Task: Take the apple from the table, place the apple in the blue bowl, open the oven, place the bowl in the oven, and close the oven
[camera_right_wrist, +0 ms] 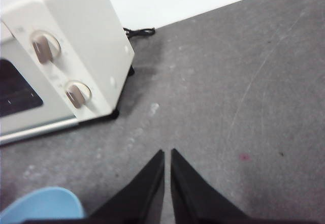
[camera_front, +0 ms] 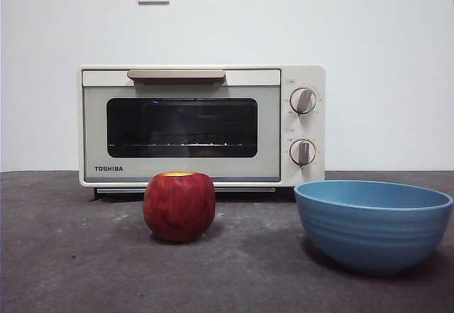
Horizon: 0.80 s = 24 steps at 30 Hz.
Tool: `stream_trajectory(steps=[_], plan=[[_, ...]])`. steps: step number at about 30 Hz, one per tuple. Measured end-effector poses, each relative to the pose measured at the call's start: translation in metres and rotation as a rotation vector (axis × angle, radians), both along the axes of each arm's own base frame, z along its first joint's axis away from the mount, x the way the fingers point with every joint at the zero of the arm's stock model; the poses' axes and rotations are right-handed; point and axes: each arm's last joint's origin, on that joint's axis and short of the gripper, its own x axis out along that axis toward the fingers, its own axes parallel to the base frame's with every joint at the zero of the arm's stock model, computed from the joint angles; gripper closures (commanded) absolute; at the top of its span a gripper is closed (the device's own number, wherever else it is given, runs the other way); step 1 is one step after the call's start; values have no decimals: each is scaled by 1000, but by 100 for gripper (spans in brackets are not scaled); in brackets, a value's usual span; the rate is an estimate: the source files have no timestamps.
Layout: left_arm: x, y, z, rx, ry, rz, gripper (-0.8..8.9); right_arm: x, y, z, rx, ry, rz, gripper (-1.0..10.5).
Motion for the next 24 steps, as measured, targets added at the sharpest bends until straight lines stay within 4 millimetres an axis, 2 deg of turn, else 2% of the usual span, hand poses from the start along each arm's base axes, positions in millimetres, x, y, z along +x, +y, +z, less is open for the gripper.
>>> stream_trajectory(steps=[5,10,18,24], plan=[[-6,-2,26,-16,-18,-50,806,-7,1,27,8,-6,24,942],[-7,-4,45,-42,43,-137,806,-8,3,50,15,76,99,942],[-7,-7,82,-27,138,-266,806,2,12,95,8,187,343,942],[-6,-12,105,17,194,-390,806,10,23,121,-68,282,531,942]])
